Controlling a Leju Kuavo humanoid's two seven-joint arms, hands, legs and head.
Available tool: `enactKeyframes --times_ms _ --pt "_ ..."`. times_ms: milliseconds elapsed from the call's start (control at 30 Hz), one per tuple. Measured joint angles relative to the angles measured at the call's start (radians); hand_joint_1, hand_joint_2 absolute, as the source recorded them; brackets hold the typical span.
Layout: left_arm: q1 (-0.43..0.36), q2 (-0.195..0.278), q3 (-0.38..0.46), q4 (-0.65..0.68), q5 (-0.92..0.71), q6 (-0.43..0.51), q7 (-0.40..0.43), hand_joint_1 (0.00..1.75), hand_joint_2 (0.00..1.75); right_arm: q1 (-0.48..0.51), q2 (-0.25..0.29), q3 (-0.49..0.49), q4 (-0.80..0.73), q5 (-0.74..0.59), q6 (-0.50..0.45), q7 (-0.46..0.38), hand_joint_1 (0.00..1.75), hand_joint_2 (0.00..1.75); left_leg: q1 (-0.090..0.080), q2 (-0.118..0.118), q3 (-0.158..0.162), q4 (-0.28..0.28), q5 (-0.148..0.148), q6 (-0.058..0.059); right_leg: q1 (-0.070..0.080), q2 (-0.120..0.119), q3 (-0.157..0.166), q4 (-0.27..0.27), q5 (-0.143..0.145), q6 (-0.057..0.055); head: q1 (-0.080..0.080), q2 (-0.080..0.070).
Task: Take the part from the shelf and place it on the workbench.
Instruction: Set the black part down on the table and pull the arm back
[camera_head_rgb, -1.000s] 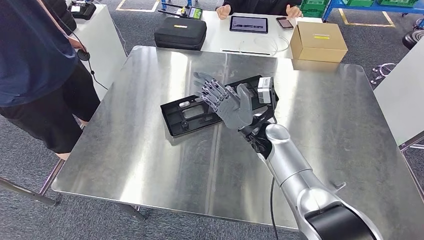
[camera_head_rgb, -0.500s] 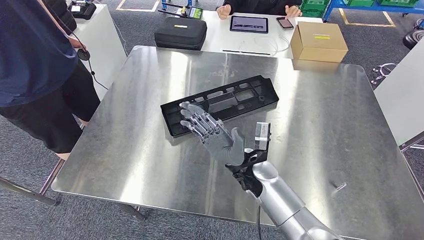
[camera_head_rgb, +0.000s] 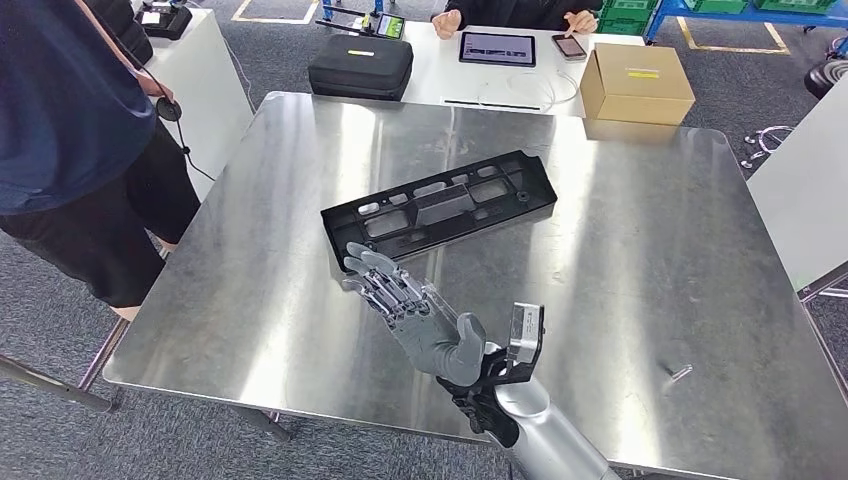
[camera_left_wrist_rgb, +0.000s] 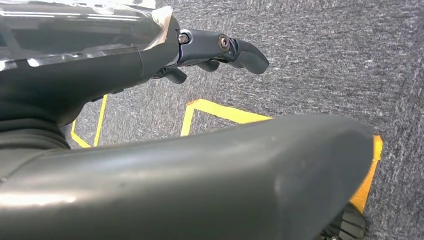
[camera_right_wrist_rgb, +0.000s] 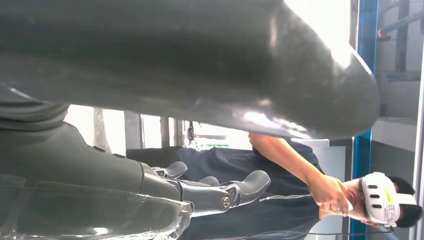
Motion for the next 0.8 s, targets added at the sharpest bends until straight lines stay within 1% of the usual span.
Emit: enactKeyframes --times_ms 167,233,267,300,333,367,400,433,467,500,533,567,600,633,667,700,733,767,800 --pt "0.0 0.005 0.0 0.0 -0.001 -0.015 0.0 0.0 0.0 0.026 -0.001 -0.006 -0.014 0.01 -0.011 0.0 0.0 0.0 -0.004 0.0 0.0 0.003 -0.002 0.005 -0.008 0.0 0.001 -0.001 0.001 0.001 0.0 0.0" --pt "0.0 0.007 0.0 0.0 -0.001 -0.018 0.0 0.0 0.0 0.033 0.0 -0.009 -0.016 0.014 -0.012 0.001 0.0 0.0 -0.006 0.0 0.0 0.002 0.001 0.011 -0.01 0.001 0.002 -0.003 0.005 0.007 -0.001 0.0" --pt "-0.001 0.007 -0.001 0.0 -0.001 -0.018 0.0 0.0 0.0 0.035 0.0 -0.011 -0.018 0.018 -0.013 0.003 0.0 0.0 -0.002 0.002 0.002 -0.003 0.007 0.015 -0.01 0.0 0.0 -0.001 0.004 0.01 -0.001 0.0" --pt "-0.001 0.007 -0.001 0.0 -0.001 -0.019 0.0 0.0 0.0 0.036 0.001 -0.012 -0.02 0.021 -0.013 0.004 0.0 0.0 0.002 0.004 0.004 -0.01 0.013 0.02 -0.008 -0.001 -0.006 0.007 -0.003 0.012 0.0 0.0" --pt "-0.002 0.007 -0.001 0.0 -0.002 -0.019 0.0 0.0 0.0 0.037 0.001 -0.014 -0.022 0.024 -0.013 0.006 0.0 0.0 0.007 0.007 0.005 -0.017 0.019 0.024 -0.006 -0.002 -0.017 0.032 -0.019 0.011 0.002 0.0" --pt "-0.002 0.007 -0.001 0.0 -0.002 -0.019 0.0 0.0 0.0 0.038 0.001 -0.015 -0.023 0.026 -0.014 0.008 0.0 0.0 0.012 0.01 0.005 -0.022 0.023 0.027 -0.005 -0.004 -0.039 0.079 -0.044 0.009 0.005 0.0" --pt "-0.002 0.007 -0.001 0.0 -0.003 -0.02 0.0 0.0 0.0 0.04 0.001 -0.016 -0.023 0.027 -0.015 0.01 0.0 0.0 0.014 0.012 0.003 -0.023 0.025 0.028 -0.005 -0.004 -0.067 0.142 -0.073 0.007 0.008 0.0" --pt "-0.002 0.007 -0.001 0.0 -0.004 -0.021 0.0 0.0 0.0 0.044 0.0 -0.019 -0.023 0.029 -0.017 0.011 0.0 0.0 0.016 0.015 0.0 -0.023 0.027 0.028 -0.007 -0.004 -0.095 0.209 -0.098 0.008 0.01 0.0" --pt "-0.002 0.006 -0.002 0.0 -0.004 -0.022 0.0 0.0 0.0 0.049 -0.001 -0.022 -0.023 0.031 -0.019 0.012 0.0 0.0 0.018 0.017 -0.001 -0.023 0.028 0.026 -0.011 -0.005 -0.116 0.259 -0.112 0.012 0.011 0.0" --pt "-0.002 0.006 -0.002 0.0 -0.005 -0.024 0.0 0.0 0.0 0.055 -0.002 -0.026 -0.023 0.035 -0.021 0.013 0.0 0.0 0.021 0.018 -0.002 -0.023 0.029 0.023 -0.015 -0.005 -0.119 0.271 -0.11 0.022 0.01 0.0" --pt "-0.002 0.006 -0.002 0.0 -0.006 -0.025 0.0 0.0 0.0 0.059 -0.002 -0.03 -0.023 0.038 -0.023 0.014 0.0 0.0 0.026 0.018 -0.003 -0.022 0.029 0.019 -0.02 -0.007 -0.101 0.242 -0.092 0.035 0.011 0.0" --pt "-0.002 0.005 -0.003 0.0 -0.006 -0.026 0.0 0.0 0.0 0.063 -0.003 -0.034 -0.023 0.041 -0.025 0.014 0.0 0.0 0.032 0.018 -0.003 -0.02 0.029 0.012 -0.026 -0.01 -0.066 0.176 -0.063 0.051 0.011 0.0" --pt "-0.002 0.005 -0.004 0.0 -0.006 -0.027 -0.001 0.0 0.0 0.065 -0.003 -0.036 -0.023 0.044 -0.026 0.014 0.0 0.0 0.035 0.018 -0.004 -0.018 0.028 0.003 -0.031 -0.013 -0.024 0.1 -0.04 0.063 0.012 0.0" --pt "-0.002 0.005 -0.005 0.0 -0.007 -0.029 -0.001 0.0 0.0 0.067 -0.004 -0.038 -0.023 0.045 -0.027 0.015 0.0 0.0 0.037 0.017 -0.007 -0.015 0.027 -0.007 -0.03 -0.011 0.007 0.043 -0.021 0.067 0.014 0.0" --pt "-0.002 0.005 -0.006 0.0 -0.008 -0.031 -0.001 0.0 0.0 0.069 -0.004 -0.04 -0.024 0.046 -0.027 0.015 0.0 0.0 0.036 0.015 -0.009 -0.012 0.027 -0.016 -0.029 -0.01 0.026 0.007 -0.013 0.062 0.015 0.0" --pt "-0.003 0.005 -0.007 0.0 -0.009 -0.033 -0.001 0.0 0.0 0.071 -0.004 -0.042 -0.025 0.047 -0.028 0.015 0.0 0.0 0.034 0.014 -0.012 -0.009 0.028 -0.023 -0.027 -0.006 0.029 -0.002 -0.015 0.052 0.016 0.0" --pt "-0.003 0.005 -0.008 0.0 -0.01 -0.035 -0.001 0.0 0.0 0.074 -0.004 -0.044 -0.026 0.048 -0.028 0.015 0.0 0.0 0.034 0.012 -0.014 -0.008 0.03 -0.029 -0.024 -0.001 0.025 0.003 -0.013 0.039 0.013 0.0" --pt "-0.002 0.005 -0.009 0.0 -0.012 -0.036 -0.002 0.0 0.0 0.075 -0.004 -0.045 -0.027 0.049 -0.029 0.015 0.0 0.0 0.036 0.012 -0.016 -0.007 0.03 -0.035 -0.027 -0.001 0.021 0.002 -0.014 0.027 0.009 0.0" --pt "-0.002 0.006 -0.009 0.0 -0.013 -0.036 -0.002 0.0 0.0 0.076 -0.004 -0.047 -0.028 0.05 -0.029 0.015 0.0 0.0 0.04 0.011 -0.021 0.0 0.022 -0.038 -0.028 -0.001 0.017 0.002 -0.011 0.016 0.006 0.0"
